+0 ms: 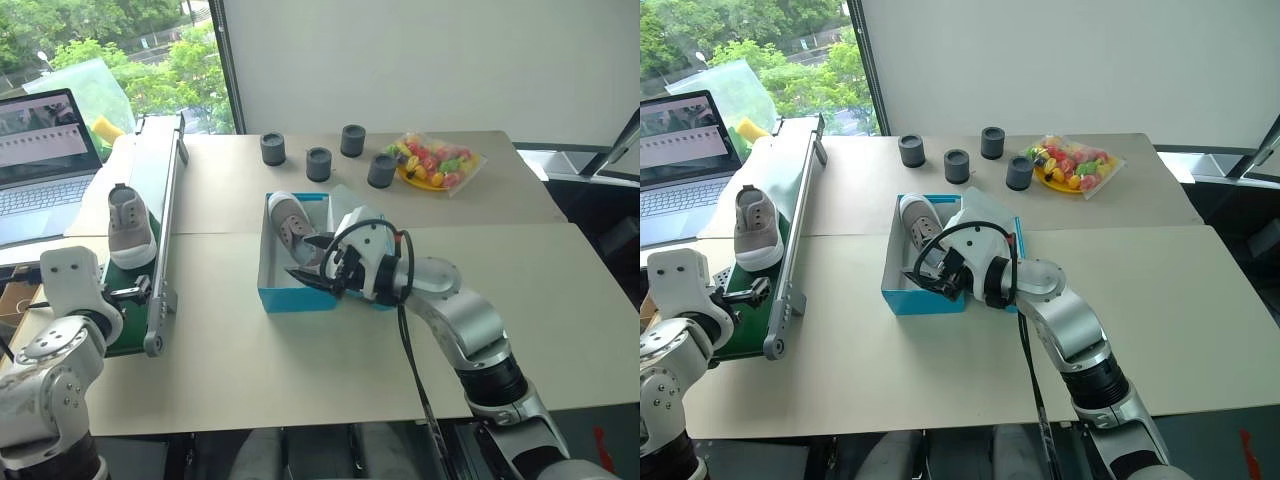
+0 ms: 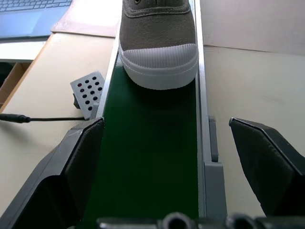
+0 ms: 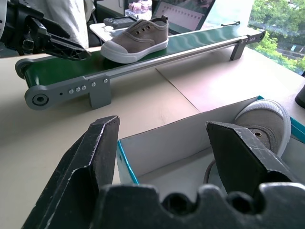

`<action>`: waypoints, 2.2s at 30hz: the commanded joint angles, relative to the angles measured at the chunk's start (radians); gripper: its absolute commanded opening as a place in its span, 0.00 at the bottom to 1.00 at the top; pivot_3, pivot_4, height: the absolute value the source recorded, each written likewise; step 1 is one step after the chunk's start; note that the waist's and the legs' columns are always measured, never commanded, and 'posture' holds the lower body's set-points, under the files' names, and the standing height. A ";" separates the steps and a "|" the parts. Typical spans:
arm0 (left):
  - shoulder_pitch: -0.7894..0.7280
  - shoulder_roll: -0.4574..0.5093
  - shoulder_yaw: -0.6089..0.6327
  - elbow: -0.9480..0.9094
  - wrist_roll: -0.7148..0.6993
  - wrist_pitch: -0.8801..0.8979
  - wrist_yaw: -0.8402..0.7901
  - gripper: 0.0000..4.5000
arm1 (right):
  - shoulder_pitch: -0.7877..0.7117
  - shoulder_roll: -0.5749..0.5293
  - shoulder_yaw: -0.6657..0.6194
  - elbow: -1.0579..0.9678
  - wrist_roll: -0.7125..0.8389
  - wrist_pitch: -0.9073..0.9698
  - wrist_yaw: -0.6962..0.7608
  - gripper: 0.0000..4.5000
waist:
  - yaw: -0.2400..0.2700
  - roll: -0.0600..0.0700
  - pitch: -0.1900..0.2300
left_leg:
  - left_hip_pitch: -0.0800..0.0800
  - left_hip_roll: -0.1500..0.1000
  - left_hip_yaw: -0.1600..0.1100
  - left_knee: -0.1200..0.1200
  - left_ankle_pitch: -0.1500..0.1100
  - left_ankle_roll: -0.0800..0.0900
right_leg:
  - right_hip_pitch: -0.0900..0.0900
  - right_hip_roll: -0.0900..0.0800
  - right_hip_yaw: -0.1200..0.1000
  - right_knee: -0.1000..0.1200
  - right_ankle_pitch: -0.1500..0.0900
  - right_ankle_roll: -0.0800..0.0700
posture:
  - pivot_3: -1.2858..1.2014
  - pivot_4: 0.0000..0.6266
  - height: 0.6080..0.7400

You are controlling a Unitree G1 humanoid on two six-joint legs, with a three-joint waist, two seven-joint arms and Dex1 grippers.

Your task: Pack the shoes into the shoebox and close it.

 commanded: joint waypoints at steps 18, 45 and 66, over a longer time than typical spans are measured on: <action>0.000 -0.079 -0.013 0.031 0.102 -0.066 0.019 0.84 | -0.043 0.005 -0.052 -0.061 0.031 0.043 -0.014 0.78 | 0.006 0.000 0.000 | 0.000 0.000 0.000 0.000 0.000 0.000 | 0.000 0.000 0.000 0.000 0.000 0.000 | 0.52 0.24 1.00; -0.161 -0.303 -0.670 -0.166 0.178 -0.376 -0.040 0.68 | -0.394 0.485 -0.731 0.404 0.740 0.699 -0.634 0.78 | -0.003 0.000 0.000 | -0.020 0.000 0.004 0.000 0.000 0.001 | -0.017 -0.001 0.000 0.003 0.001 0.000 | 0.52 0.24 1.00; -0.218 -0.366 -0.580 -0.136 -0.016 -0.249 -0.092 0.67 | -0.390 0.449 -0.674 0.392 0.906 0.576 -0.741 0.16 | -0.005 0.001 0.000 | -0.018 0.000 0.007 0.003 0.000 0.001 | -0.014 0.000 0.000 0.002 0.001 0.000 | 0.52 0.24 1.00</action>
